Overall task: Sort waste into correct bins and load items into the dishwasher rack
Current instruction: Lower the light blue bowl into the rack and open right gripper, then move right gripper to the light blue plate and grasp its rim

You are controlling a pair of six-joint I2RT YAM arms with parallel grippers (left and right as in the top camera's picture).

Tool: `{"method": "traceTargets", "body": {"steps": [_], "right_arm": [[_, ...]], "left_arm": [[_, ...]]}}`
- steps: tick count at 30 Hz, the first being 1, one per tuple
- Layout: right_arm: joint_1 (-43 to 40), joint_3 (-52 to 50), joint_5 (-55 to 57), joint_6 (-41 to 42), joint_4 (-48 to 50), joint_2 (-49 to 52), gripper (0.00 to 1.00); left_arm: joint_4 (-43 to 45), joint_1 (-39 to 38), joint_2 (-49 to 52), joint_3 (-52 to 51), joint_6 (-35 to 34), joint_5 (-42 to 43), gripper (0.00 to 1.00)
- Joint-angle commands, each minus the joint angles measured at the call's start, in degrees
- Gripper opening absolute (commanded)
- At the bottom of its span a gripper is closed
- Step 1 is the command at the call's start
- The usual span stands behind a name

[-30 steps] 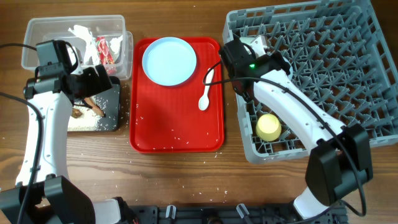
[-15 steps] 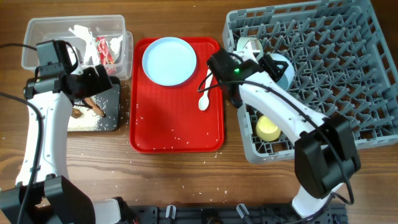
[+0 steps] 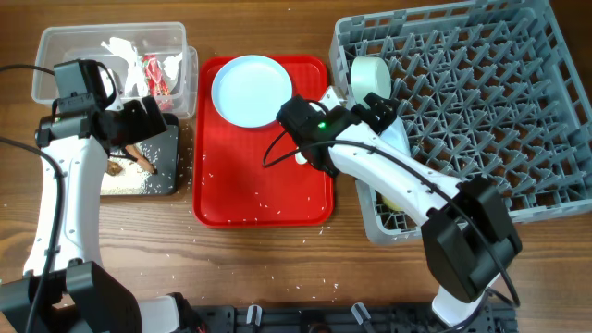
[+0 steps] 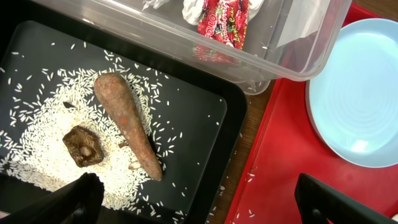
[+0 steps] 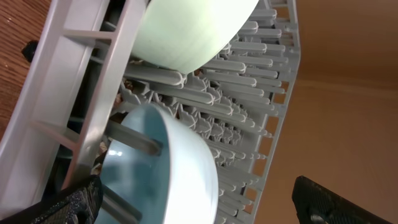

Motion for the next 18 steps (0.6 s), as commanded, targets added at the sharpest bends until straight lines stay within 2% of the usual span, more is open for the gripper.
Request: {"method": "traceTargets", "body": {"steps": [1,3,4,6,8,11,14,15,18], "right_arm": [[1.29,1.27,-5.7,0.28,0.15,-2.12,1.0],[1.29,4.48,-12.63,0.48,0.22,-3.06,1.0],[1.29,6.58,-20.31,0.48,0.28,-3.74,1.0],[1.03,9.42,-46.23,0.46,2.25,-5.46,1.0],[-0.17,9.35,-59.71,0.46,5.16,-5.7,0.99],[-3.87,9.07,-60.92,4.39,12.15,-5.66,1.0],[-9.53,9.05,-60.78,10.05,18.51,-4.13,0.88],[-10.93,8.96,-60.83,11.04,21.62,-2.91,0.88],[-11.26,8.96,-58.47,7.45,24.7,1.27,0.86]], "left_arm": [[0.13,0.2,-0.96,0.81,0.72,0.28,1.0],[0.13,0.2,-0.96,0.81,0.74,0.28,1.0],[0.13,0.22,-0.96,0.81,0.72,0.28,1.0],[0.13,0.2,-0.96,0.81,0.72,0.28,1.0],[0.13,0.2,-0.96,0.81,0.72,0.28,1.0],[0.13,0.2,-0.96,0.81,0.72,0.28,1.0],[0.13,0.22,-0.96,0.81,0.72,0.28,1.0],[0.13,0.2,-0.96,0.81,0.72,0.28,1.0],[0.13,0.2,-0.96,0.81,0.72,0.28,1.0]]}}
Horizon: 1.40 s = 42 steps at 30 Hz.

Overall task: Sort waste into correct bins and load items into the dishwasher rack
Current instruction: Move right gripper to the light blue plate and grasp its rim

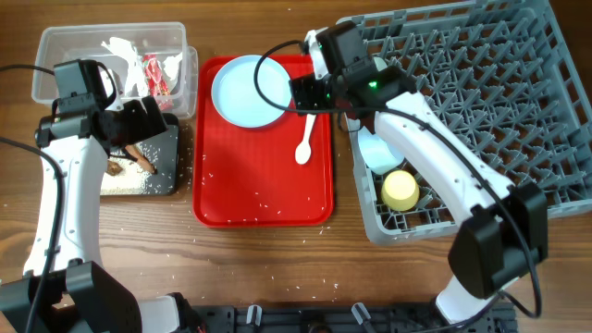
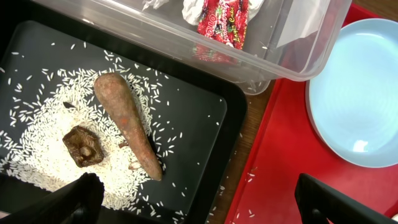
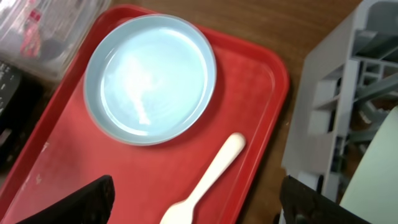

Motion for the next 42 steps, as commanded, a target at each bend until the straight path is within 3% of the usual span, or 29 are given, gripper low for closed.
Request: {"method": "traceTargets", "body": {"steps": [1,5,16,33,35,40,42], "right_arm": [[0.7,0.5,3.3,-2.27,0.68,5.79,0.86],[0.59,0.5,7.32,-6.38,1.29,12.2,0.82],[0.59,0.5,20.13,-10.75,2.08,17.27,0.79],[-3.15,0.5,27.58,-12.52,7.26,17.4,0.74],[-3.56,0.5,26.6,-12.24,7.41,17.4,0.75],[-2.84,6.29,7.96,-7.69,2.62,11.28,0.91],[-2.82,7.54,-2.38,-2.99,4.24,8.13,0.87]], "left_arm": [[0.13,0.2,-0.96,0.81,0.72,0.28,1.0],[0.13,0.22,-0.96,0.81,0.72,0.28,1.0],[0.13,0.2,-0.96,0.81,0.72,0.28,1.0],[0.13,0.2,-0.96,0.81,0.72,0.28,1.0],[0.13,0.2,-0.96,0.81,0.72,0.28,1.0],[0.13,0.2,-0.96,0.81,0.72,0.28,1.0],[0.13,0.22,-0.96,0.81,0.74,0.28,1.0]]}}
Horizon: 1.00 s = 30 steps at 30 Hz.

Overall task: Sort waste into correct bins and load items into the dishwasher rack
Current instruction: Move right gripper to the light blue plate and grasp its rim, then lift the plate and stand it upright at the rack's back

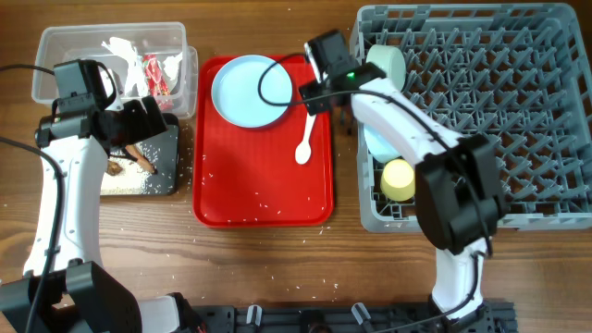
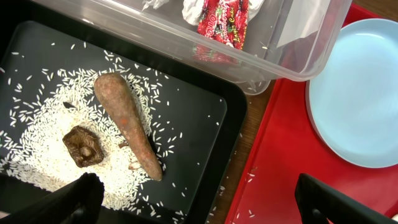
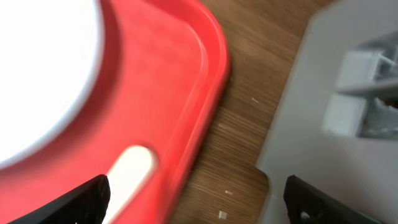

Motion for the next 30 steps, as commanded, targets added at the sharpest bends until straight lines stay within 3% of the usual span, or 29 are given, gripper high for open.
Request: {"method": "traceTargets", "body": {"steps": [1,5,8,12,18,22,26,30], "right_arm": [[-0.33,3.23,-15.93,10.29,2.43,-5.51,0.8],[1.16,2.51,-15.26,20.35,3.72,-0.2,0.73],[4.61,2.49,-9.6,27.04,4.52,4.22,0.59],[6.58,2.49,-7.52,29.81,4.74,7.41,0.41],[7.02,2.47,-8.17,31.04,2.71,11.93,0.31],[7.02,2.49,-8.17,30.93,-1.36,11.96,0.04],[6.62,2.49,-8.15,28.26,-3.58,6.29,0.04],[5.49,2.49,-1.64,22.88,-6.23,-12.41,0.04]], "left_arm": [[0.13,0.22,-0.96,0.81,0.74,0.28,1.0],[0.13,0.2,-0.96,0.81,0.72,0.28,1.0],[0.13,0.2,-0.96,0.81,0.74,0.28,1.0],[0.13,0.2,-0.96,0.81,0.74,0.28,1.0],[0.13,0.2,-0.96,0.81,0.72,0.28,1.0],[0.13,0.2,-0.96,0.81,0.74,0.28,1.0],[0.13,0.2,-0.96,0.81,0.74,0.28,1.0],[0.13,0.22,-0.96,0.81,0.72,0.28,1.0]]}}
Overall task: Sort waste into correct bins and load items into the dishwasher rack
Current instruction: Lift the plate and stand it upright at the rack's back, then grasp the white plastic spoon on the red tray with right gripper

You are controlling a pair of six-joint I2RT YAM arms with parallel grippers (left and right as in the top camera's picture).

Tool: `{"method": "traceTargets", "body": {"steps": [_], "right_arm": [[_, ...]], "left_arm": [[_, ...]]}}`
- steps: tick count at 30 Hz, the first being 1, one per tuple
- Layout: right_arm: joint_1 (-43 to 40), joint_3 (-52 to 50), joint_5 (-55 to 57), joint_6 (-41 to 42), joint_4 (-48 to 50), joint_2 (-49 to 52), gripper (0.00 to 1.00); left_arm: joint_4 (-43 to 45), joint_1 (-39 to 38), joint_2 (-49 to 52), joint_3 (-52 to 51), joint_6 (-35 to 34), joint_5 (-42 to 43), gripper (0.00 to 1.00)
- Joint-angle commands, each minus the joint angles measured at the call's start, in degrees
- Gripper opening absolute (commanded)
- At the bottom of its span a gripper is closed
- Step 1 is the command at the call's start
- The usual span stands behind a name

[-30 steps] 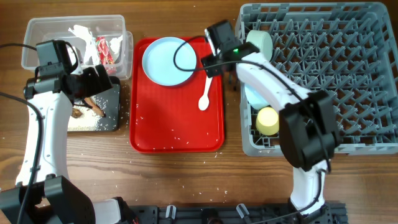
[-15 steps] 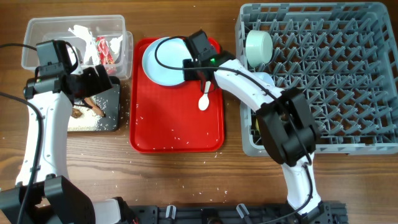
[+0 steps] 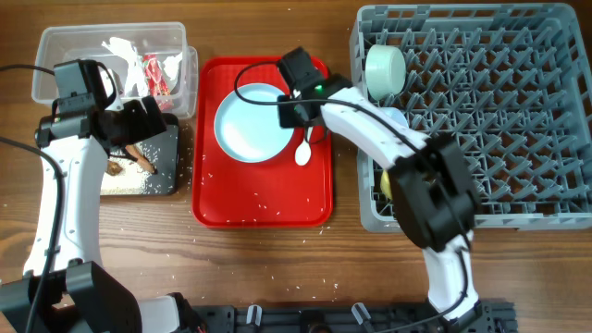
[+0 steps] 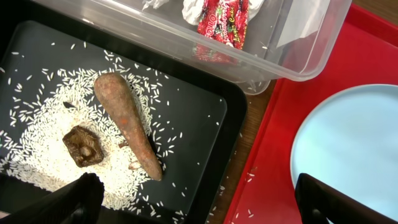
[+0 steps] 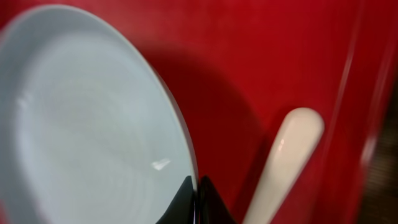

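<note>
A pale blue plate point(image 3: 250, 125) sits on the red tray point(image 3: 264, 199). My right gripper point(image 3: 289, 116) is shut on its right rim. In the right wrist view the two fingertips pinch the plate's point(image 5: 93, 124) edge at my right gripper point(image 5: 198, 193), and the white spoon point(image 5: 286, 162) lies just to the right. The same spoon point(image 3: 304, 148) shows on the tray from overhead. My left gripper point(image 4: 199, 199) hangs open over the black tray point(image 4: 205, 112), which holds rice, a carrot point(image 4: 127, 124) and a brown lump point(image 4: 82, 145).
The grey dishwasher rack point(image 3: 481, 111) stands at the right with a green cup point(image 3: 384, 67) and a yellow cup point(image 3: 393, 180) in it. A clear bin point(image 3: 111, 55) of wrappers stands at the back left. Rice grains are scattered over the red tray.
My right gripper was open between the tray's right edge and the rack; now it is shut on the plate's right rim. The plate sits nearer the tray's middle than before. The left arm is unchanged.
My right gripper was first at the skewed rack beside the bowls. Then it was open above the tray's far right corner, over plate and spoon. Later the rack stood square and the gripper was by the tray's edge. Now it holds the plate's rim.
</note>
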Motion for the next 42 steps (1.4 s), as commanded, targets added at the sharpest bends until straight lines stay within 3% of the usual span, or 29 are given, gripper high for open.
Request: {"method": "traceTargets", "body": {"steps": [1,5,10,16,21,24,25,26,27,28,32,34,37,40,42], "right_arm": [[-1.64,0.33,11.19,-3.39,-2.89,-18.32,0.04],[-6.82,0.33,39.34,-10.67,-9.01,-37.09,0.04],[-14.43,-2.32,61.05,-23.41,-8.39,-36.74,0.04],[-19.65,-8.63,61.2,-40.39,11.58,-23.12,0.04],[-21.11,-8.74,60.78,-43.47,14.75,-16.31,0.04],[-21.42,-8.79,54.53,-43.45,13.35,-15.28,0.04],[-21.42,-8.81,52.33,-43.34,13.29,-15.28,0.1],[-21.35,-8.81,50.07,-43.12,13.33,-15.3,0.35],[-21.35,-8.79,49.88,-40.85,13.84,-15.3,0.91],[-21.35,-8.72,50.1,-39.08,14.01,-15.58,1.0],[-20.28,-8.72,49.13,-36.09,10.51,-20.9,1.0],[-19.28,-8.72,43.21,-33.66,6.75,-25.75,1.0],[-17.27,-8.72,23.96,-27.32,-0.26,-32.63,1.0],[-16.85,-8.74,0.13,-19.91,-0.57,-33.05,1.0],[-14.56,-8.74,-4.98,-17.05,-0.61,-31.12,1.0]], "left_arm": [[0.15,0.2,-0.96,0.81,0.72,0.26,1.0],[0.15,0.2,-0.96,0.81,0.74,0.26,1.0],[0.15,0.22,-0.96,0.81,0.74,0.26,1.0],[0.15,0.2,-0.96,0.81,0.72,0.26,1.0],[0.15,0.2,-0.96,0.81,0.74,0.26,1.0],[0.15,0.22,-0.96,0.81,0.72,0.26,1.0],[0.15,0.2,-0.96,0.81,0.74,0.26,1.0],[0.15,0.2,-0.96,0.81,0.72,0.26,1.0],[0.15,0.2,-0.96,0.81,0.74,0.26,1.0],[0.15,0.2,-0.96,0.81,0.74,0.26,1.0],[0.15,0.2,-0.96,0.81,0.72,0.26,1.0],[0.15,0.2,-0.96,0.81,0.74,0.26,1.0],[0.15,0.2,-0.96,0.81,0.72,0.26,1.0],[0.15,0.2,-0.96,0.81,0.74,0.26,1.0],[0.15,0.2,-0.96,0.81,0.72,0.26,1.0]]}}
